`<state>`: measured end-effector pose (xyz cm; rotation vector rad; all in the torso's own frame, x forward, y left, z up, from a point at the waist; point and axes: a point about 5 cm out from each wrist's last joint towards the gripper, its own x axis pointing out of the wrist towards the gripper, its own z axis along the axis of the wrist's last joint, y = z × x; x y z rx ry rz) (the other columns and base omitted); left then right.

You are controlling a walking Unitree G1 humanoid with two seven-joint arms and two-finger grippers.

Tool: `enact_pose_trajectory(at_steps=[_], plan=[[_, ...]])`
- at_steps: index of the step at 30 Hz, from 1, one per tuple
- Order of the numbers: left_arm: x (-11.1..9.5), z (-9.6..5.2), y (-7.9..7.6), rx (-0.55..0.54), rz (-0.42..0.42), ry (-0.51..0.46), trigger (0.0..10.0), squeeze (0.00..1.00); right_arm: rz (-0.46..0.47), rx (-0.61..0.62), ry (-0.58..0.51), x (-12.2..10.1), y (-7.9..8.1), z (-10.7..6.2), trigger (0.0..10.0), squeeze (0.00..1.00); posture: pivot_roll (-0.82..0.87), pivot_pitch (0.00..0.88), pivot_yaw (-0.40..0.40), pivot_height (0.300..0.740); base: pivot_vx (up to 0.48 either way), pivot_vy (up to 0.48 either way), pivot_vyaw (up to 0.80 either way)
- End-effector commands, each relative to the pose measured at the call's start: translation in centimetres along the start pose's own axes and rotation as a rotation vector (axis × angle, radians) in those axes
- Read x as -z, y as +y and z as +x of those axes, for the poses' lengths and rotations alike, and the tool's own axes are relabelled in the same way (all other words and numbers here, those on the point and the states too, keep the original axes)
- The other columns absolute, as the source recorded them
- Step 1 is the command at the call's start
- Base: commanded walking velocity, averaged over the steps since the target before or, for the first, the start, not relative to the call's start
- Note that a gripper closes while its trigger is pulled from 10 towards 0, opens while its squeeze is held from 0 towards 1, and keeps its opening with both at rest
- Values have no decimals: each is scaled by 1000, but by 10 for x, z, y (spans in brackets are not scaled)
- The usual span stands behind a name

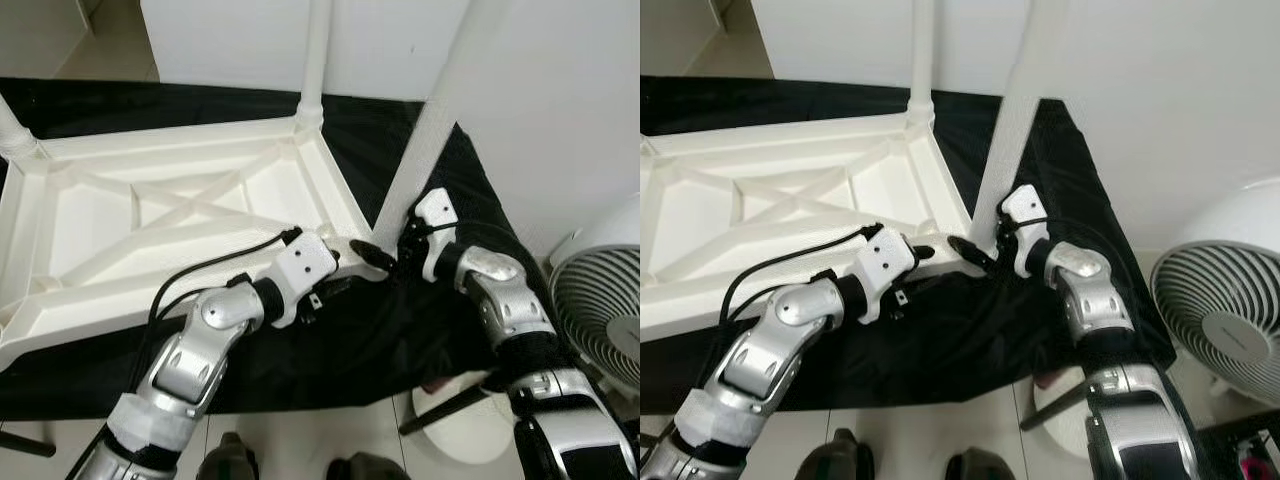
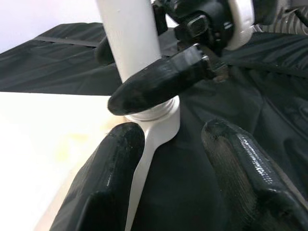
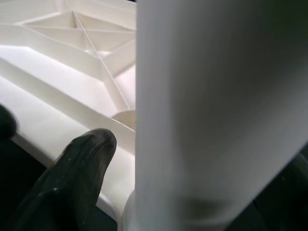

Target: Building children table

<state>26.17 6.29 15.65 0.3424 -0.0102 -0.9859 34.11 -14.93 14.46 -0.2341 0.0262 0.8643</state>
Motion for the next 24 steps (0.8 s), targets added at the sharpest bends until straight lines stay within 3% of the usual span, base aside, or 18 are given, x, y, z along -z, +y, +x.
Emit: enact_pose_trajectory(at_steps=[1,4,5,6,16,17,18,24], plan=[[-1,2,2,-13,13,3,10000,0,-17,-33,3,0,2,11,10000,0,18,0,-28,740,0,0,0],[-1,2,2,-9,16,2,10000,0,-23,-49,2,1,3,14,10000,0,20,0,-28,740,0,0,0],[-1,3,1,-9,17,1,10000,0,-17,-49,6,3,3,13,3137,0,22,0,-32,740,0,0,0],[-2,3,1,-9,18,0,10000,0,5,-51,11,5,4,12,0,0,22,0,-32,740,0,0,0],[-2,5,-1,-2,15,-6,10000,0,52,-51,-8,14,6,2,0,0,5,6,-26,740,0,0,0],[-3,6,-1,2,16,-8,10000,0,57,-39,-13,14,6,1,2706,0,5,6,-26,740,0,0,0],[-3,6,-2,6,16,-10,10000,0,64,-27,-22,14,7,0,10000,0,0,10,-25,740,0,0,0],[-4,7,-2,11,16,-11,10000,0,82,18,-43,13,9,-1,10000,0,-4,13,-22,740,0,0,0]])
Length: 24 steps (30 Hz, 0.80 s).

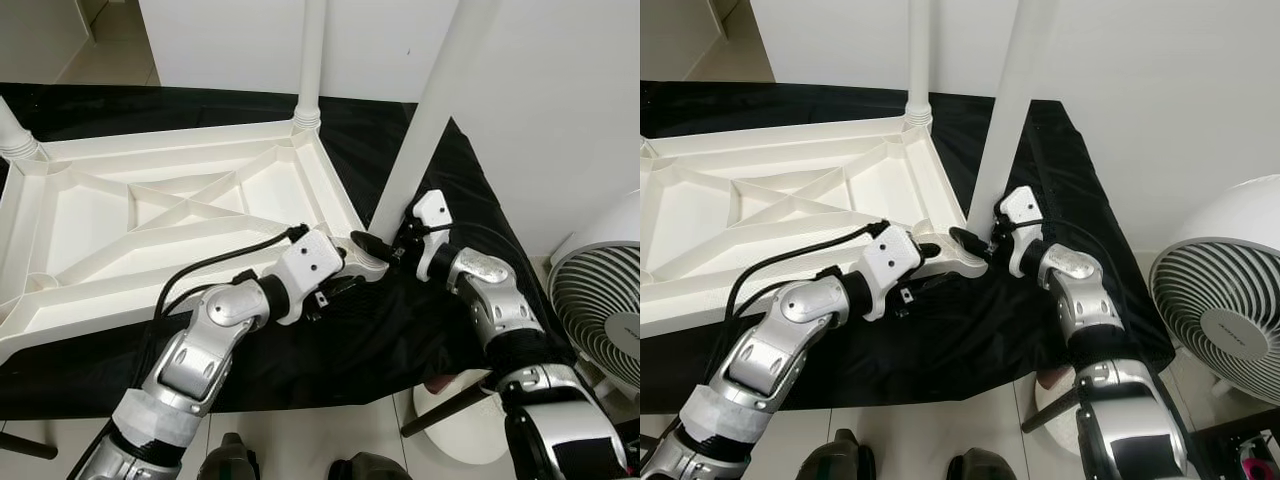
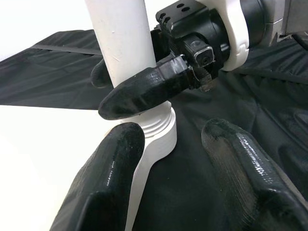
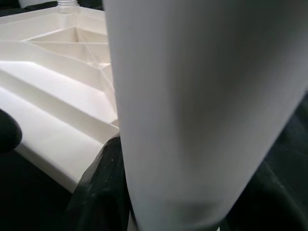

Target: Building children table

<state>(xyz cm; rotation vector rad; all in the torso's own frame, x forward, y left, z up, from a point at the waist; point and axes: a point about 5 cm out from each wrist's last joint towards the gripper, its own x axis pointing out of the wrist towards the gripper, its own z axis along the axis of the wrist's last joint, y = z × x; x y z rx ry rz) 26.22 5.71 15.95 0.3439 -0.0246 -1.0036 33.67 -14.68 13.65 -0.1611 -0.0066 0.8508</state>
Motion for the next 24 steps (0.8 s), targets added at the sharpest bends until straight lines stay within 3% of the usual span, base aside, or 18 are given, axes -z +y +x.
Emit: enact_pose_trajectory(at_steps=[1,3,4,7,9,11,13,16,22,23,24], plan=[[1,3,-1,-2,7,3,10000,0,51,51,7,5,3,-1,10000,0,-7,15,-23,740,0,0,0],[1,3,-3,5,3,3,10000,0,113,218,-6,1,7,0,10000,0,-7,18,-28,740,0,0,0],[1,3,-3,5,3,3,10000,0,113,218,-6,1,7,0,10000,0,-7,18,-28,740,0,0,0],[2,3,-5,8,-1,4,10000,0,169,414,30,4,17,-1,10000,0,-6,14,-34,740,0,0,0],[2,3,-5,8,-1,4,10000,0,169,414,30,4,17,-1,10000,0,-6,14,-34,740,0,0,0],[3,2,-6,7,-4,3,10000,0,212,528,53,8,26,-2,10000,0,-11,14,-39,740,0,0,0],[3,2,-6,7,-4,3,10000,0,212,528,53,8,26,-2,10000,0,-11,14,-39,740,0,0,0],[3,4,-8,5,-10,1,10000,0,237,753,70,11,42,-3,10000,0,-9,18,-49,740,0,0,0],[3,4,-10,7,-15,-2,10000,0,202,726,67,4,48,-2,10000,0,-15,22,-46,740,0,0,0],[3,3,-10,8,-15,-1,10000,0,213,712,59,3,47,-4,10000,976,-17,23,-44,740,0,0,0],[3,3,-10,8,-15,-1,10000,0,213,712,59,3,47,-4,10000,976,-17,23,-44,740,0,0,0]])
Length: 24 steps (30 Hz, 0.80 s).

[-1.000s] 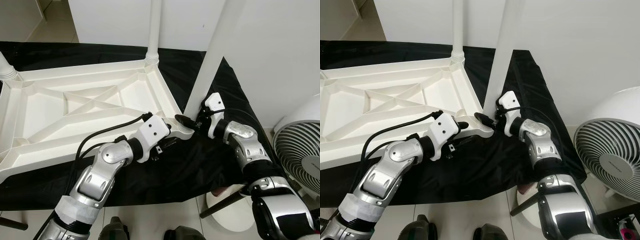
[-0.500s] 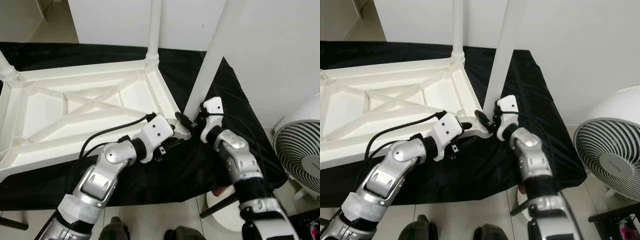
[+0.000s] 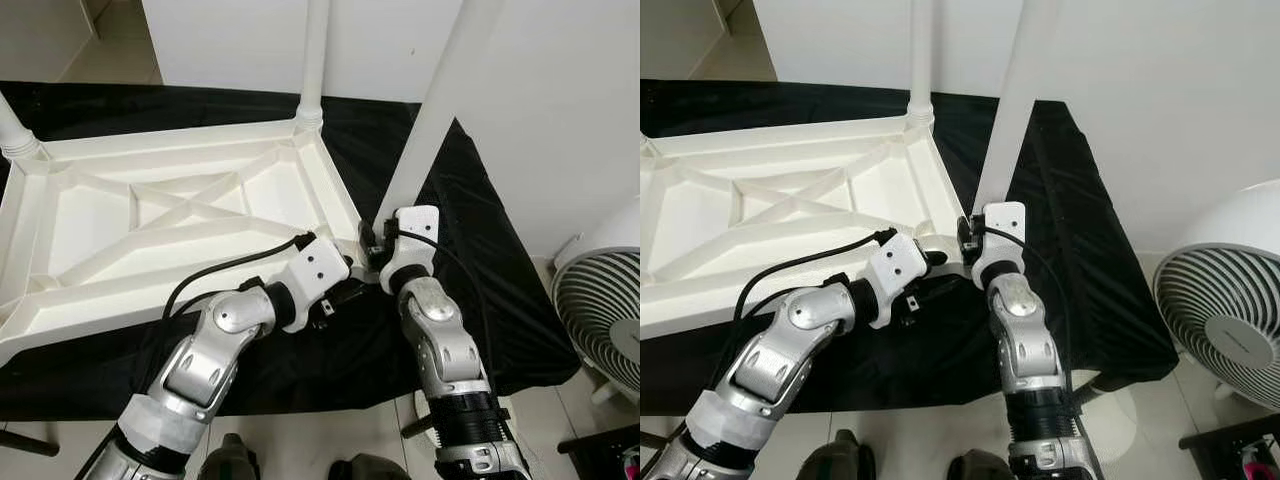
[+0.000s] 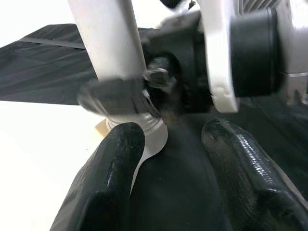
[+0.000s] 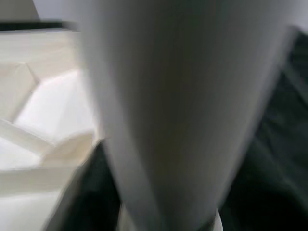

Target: Building children table

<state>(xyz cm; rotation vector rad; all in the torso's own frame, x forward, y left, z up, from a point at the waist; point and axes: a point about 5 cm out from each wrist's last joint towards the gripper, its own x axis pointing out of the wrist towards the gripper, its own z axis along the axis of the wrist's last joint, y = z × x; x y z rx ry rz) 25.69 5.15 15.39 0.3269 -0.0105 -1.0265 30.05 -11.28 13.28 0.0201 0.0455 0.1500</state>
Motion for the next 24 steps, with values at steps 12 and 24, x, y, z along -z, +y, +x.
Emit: enact_pose_trajectory(at_steps=[12,24], plan=[[-3,2,8,-4,26,-1,10000,0,-16,-200,-26,-18,-25,-10,10000,1000,-33,43,-20,740,0,0,0],[-7,3,13,15,63,2,10000,0,-204,-561,-15,-21,-48,-1,10000,0,-11,31,8,740,0,0,0]])
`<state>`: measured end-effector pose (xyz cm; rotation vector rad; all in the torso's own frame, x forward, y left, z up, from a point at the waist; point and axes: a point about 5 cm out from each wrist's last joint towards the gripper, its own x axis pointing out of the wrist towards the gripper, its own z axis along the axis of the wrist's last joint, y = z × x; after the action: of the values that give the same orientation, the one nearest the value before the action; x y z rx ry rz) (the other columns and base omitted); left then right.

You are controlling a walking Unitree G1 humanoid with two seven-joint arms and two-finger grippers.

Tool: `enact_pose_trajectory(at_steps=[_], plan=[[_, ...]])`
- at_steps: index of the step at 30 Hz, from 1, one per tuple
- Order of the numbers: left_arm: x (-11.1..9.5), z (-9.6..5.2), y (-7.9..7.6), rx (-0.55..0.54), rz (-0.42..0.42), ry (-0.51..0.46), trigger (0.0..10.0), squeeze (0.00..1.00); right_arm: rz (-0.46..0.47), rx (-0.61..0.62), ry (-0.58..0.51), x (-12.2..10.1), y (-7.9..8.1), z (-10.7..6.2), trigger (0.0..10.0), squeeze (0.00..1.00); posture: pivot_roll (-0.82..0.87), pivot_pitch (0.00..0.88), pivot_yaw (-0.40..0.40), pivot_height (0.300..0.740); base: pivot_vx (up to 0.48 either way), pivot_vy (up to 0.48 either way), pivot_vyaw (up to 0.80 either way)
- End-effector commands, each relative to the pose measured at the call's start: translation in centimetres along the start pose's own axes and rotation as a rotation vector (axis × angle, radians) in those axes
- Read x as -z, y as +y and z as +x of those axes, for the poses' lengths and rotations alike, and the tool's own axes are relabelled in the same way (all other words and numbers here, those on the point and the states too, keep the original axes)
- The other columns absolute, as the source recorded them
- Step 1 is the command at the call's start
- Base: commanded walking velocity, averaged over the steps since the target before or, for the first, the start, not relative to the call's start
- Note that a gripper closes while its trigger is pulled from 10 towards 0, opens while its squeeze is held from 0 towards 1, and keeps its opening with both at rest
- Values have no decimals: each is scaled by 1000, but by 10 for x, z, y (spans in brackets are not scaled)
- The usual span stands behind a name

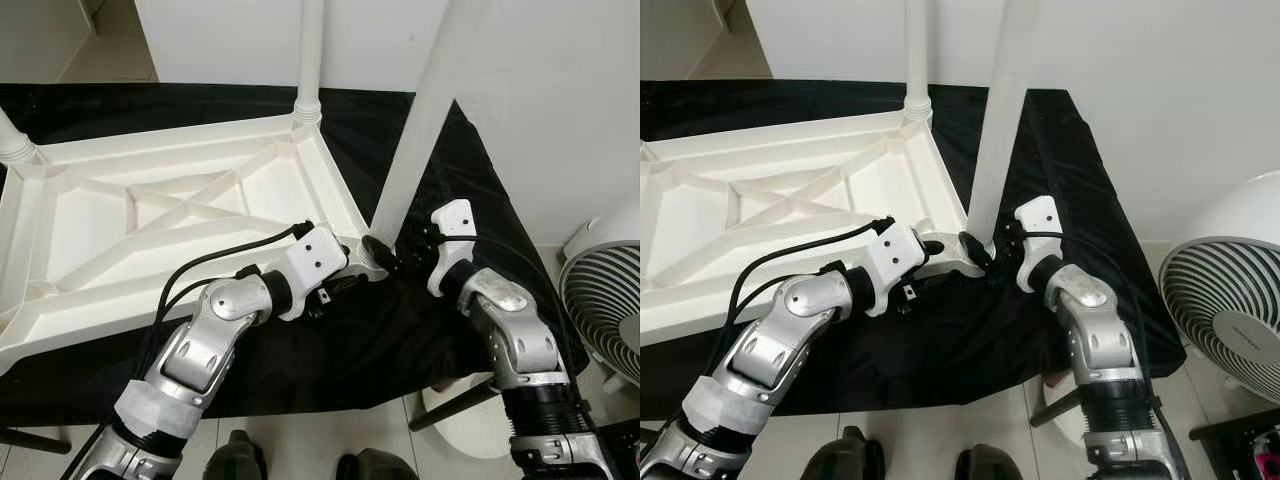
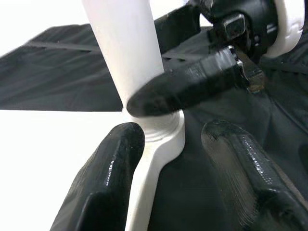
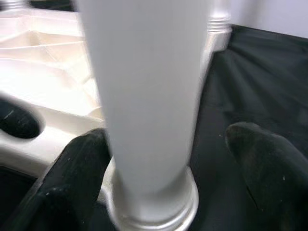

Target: Building children table

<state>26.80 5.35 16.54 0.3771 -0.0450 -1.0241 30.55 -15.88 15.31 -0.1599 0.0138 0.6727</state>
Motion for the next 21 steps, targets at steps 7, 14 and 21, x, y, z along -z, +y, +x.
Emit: enact_pose_trajectory(at_steps=[7,14,21], plan=[[0,-1,-3,33,-3,0,10000,0,-49,-168,32,9,-10,15,10000,0,2,13,11,740,0,0,0],[2,-4,-8,70,-19,7,10000,0,-47,-240,38,8,-9,34,10000,0,26,8,-8,740,0,0,0],[3,-5,-10,77,-17,10,10000,0,-72,-230,-13,5,-11,49,10000,0,27,0,-14,740,0,0,0]])
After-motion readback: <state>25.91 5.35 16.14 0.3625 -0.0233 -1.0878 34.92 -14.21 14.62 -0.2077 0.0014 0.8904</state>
